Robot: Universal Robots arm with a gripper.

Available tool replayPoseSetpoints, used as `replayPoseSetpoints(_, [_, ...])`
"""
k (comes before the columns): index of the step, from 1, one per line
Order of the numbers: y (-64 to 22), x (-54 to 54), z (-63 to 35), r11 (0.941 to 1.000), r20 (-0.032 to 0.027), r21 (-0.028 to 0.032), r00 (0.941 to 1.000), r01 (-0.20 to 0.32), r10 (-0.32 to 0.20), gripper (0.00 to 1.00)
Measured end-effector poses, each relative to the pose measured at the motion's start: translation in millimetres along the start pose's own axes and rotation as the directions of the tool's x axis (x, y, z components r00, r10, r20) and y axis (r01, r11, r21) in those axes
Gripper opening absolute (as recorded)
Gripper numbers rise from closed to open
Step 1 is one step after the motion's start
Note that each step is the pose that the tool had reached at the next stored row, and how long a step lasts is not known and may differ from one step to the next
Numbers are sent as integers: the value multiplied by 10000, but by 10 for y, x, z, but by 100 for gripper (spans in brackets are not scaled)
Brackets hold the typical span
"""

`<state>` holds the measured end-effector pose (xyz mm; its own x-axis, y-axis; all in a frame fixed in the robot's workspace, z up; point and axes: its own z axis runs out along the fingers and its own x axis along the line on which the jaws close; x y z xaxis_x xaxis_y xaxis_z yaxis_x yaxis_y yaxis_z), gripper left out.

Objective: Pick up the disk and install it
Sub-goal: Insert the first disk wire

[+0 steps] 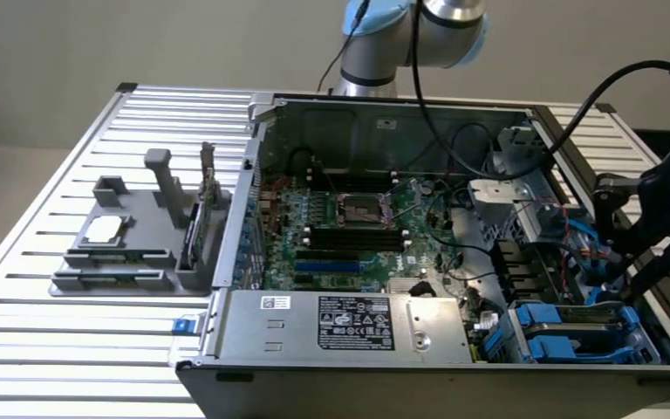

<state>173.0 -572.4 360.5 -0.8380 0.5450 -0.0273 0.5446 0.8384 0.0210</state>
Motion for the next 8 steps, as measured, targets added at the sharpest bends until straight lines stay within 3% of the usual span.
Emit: replayPoseSetpoints(8, [-22,-89,17,10000,-116,74,9999,-37,37,30])
